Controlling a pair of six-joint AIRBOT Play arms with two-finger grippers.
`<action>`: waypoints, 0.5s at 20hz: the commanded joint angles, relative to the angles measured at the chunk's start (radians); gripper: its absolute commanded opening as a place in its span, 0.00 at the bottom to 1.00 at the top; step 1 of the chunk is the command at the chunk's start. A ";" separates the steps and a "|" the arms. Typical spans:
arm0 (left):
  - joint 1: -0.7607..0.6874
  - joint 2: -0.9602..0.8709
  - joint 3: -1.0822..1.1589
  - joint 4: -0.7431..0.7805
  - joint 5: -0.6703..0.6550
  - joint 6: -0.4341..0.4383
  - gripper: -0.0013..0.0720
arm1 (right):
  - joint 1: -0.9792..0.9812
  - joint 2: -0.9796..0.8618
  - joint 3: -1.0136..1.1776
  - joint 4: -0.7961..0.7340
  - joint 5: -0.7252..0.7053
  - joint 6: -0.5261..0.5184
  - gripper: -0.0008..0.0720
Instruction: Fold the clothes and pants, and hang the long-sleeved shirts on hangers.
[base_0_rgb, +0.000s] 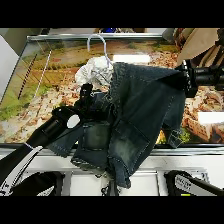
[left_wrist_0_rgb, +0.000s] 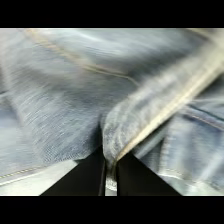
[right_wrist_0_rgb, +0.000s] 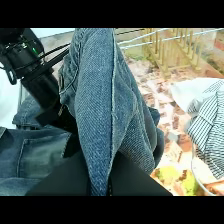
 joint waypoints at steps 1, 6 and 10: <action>0.097 0.031 0.023 0.023 -0.072 -0.013 0.05 | -0.001 0.030 0.001 0.000 -0.001 0.034 0.05; 0.220 0.188 0.023 0.011 -0.037 0.024 0.04 | 0.002 0.092 0.001 0.000 -0.075 0.134 0.05; 0.225 0.223 0.028 0.011 0.039 0.057 0.04 | 0.006 0.111 0.001 -0.001 -0.157 0.226 0.05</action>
